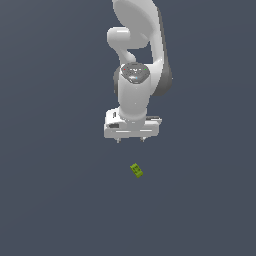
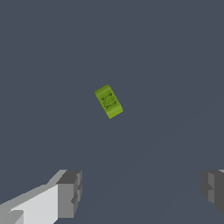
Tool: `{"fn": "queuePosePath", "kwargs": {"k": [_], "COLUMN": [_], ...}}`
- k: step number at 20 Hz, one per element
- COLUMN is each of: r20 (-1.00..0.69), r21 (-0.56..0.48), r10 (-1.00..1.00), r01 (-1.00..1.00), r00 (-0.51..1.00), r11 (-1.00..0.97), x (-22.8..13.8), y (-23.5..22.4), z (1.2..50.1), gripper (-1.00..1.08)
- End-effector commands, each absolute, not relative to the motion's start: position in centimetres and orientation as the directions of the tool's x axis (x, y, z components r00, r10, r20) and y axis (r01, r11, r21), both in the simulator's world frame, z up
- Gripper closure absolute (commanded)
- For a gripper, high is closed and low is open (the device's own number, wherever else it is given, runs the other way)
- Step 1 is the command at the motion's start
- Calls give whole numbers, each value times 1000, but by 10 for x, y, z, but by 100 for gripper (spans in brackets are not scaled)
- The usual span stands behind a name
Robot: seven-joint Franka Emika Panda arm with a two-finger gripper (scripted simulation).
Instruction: Pick up the object and move it to a goal position.
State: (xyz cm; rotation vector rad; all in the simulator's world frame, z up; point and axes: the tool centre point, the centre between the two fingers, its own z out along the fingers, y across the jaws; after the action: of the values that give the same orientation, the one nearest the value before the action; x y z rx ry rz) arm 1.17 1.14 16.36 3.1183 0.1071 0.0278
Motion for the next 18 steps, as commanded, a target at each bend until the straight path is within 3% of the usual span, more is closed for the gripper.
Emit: {"fn": "queuePosePath", "kwargs": {"k": [1, 18], "r20": [15, -1], "r21": [23, 10], "r10": [99, 470], "r01": [99, 470], "r00": [995, 882], "r11": [-995, -882], "x": [16, 68], "y": [13, 34], "z": [159, 86], "gripper": [-92, -92]}}
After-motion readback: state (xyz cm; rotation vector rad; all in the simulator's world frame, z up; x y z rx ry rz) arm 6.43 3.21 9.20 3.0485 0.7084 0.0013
